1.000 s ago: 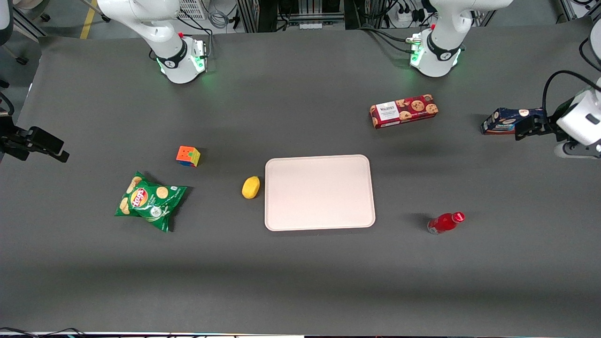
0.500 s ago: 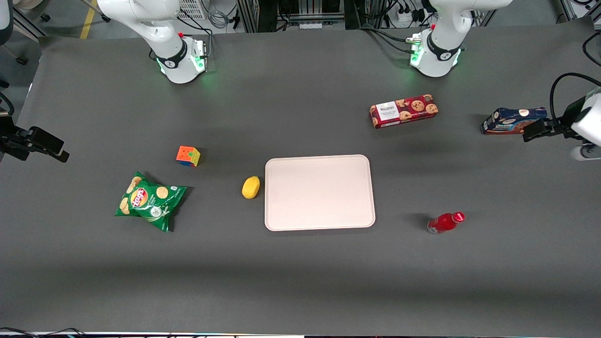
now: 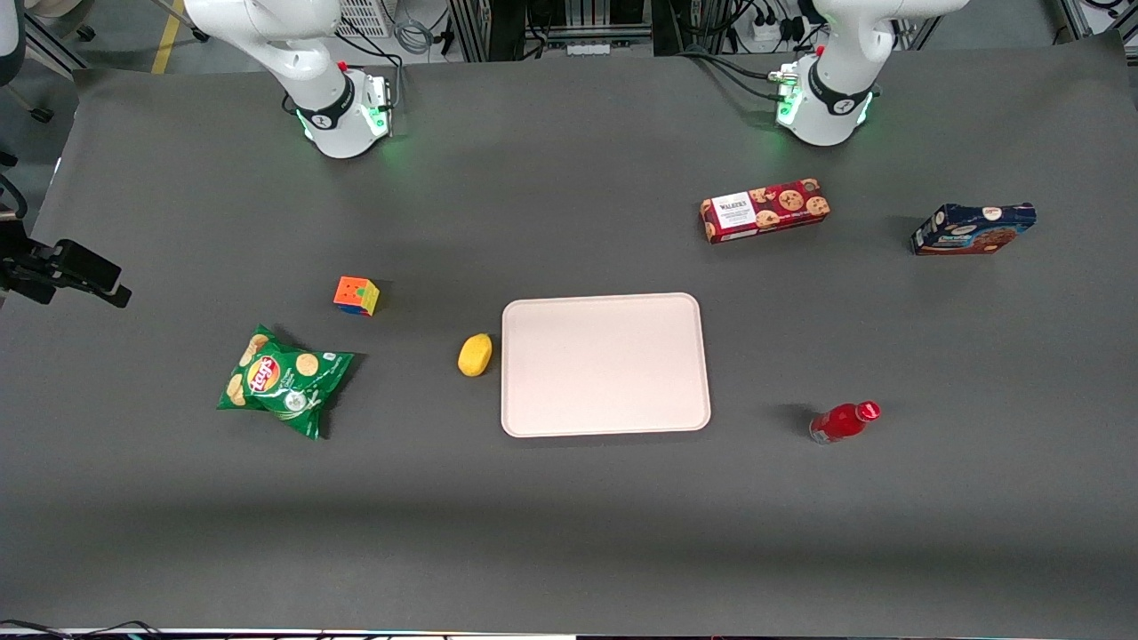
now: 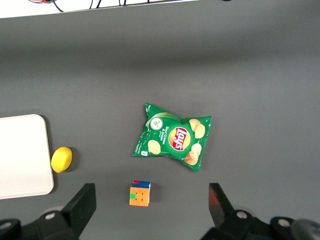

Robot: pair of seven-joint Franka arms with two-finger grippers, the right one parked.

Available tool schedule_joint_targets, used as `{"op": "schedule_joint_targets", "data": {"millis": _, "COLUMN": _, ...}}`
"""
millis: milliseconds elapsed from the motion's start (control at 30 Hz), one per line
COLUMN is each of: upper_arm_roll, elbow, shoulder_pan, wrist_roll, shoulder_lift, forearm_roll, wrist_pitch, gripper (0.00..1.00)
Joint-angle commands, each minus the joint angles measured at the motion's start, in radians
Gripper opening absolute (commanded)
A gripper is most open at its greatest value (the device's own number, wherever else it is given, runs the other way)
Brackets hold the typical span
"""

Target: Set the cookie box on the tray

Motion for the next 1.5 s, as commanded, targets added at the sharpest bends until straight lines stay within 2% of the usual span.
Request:
{"op": "schedule_joint_targets", "data": {"millis": 0, "upper_arm_roll": -0.012, "elbow": -0.173, "shoulder_pan": 0.047, "wrist_roll": -0.084, "shoulder_lift": -0.075, "forearm_roll": 0.034, "wrist_pitch": 0.100, "gripper": 1.00}}
{"op": "schedule_joint_targets", "data": {"millis": 267, "upper_arm_roll": -0.013, "elbow": -0.578, "shoulder_pan": 0.142, "wrist_roll": -0.156, "shoulder_lift": -0.221, "forearm_roll": 0.049, "wrist_pitch": 0.448, "gripper": 1.00}}
{"op": "schedule_joint_targets", "data": {"millis": 500, "upper_arm_roll": -0.018, "elbow": -0.780, "shoulder_pan": 0.230, "wrist_roll": -0.166, "shoulder_lift": -0.254, "forearm_roll": 0.049, "wrist_pitch": 0.671, "gripper": 1.00}}
{"op": "schedule_joint_targets", "data": {"millis": 733, "upper_arm_roll": -0.018, "elbow": -0.953, "shoulder_pan": 0.242, "wrist_roll": -0.247, "shoulder_lift": -0.248, "forearm_roll": 0.049, "wrist_pitch": 0.907, "gripper": 1.00}}
{"op": "schedule_joint_targets", "data": {"millis": 1467, "upper_arm_roll": -0.010, "elbow": -1.157, "shoulder_pan": 0.329, "wrist_roll": -0.238, "shoulder_lift": -0.136, "forearm_roll": 0.049, "wrist_pitch": 1.281, "gripper": 1.00}}
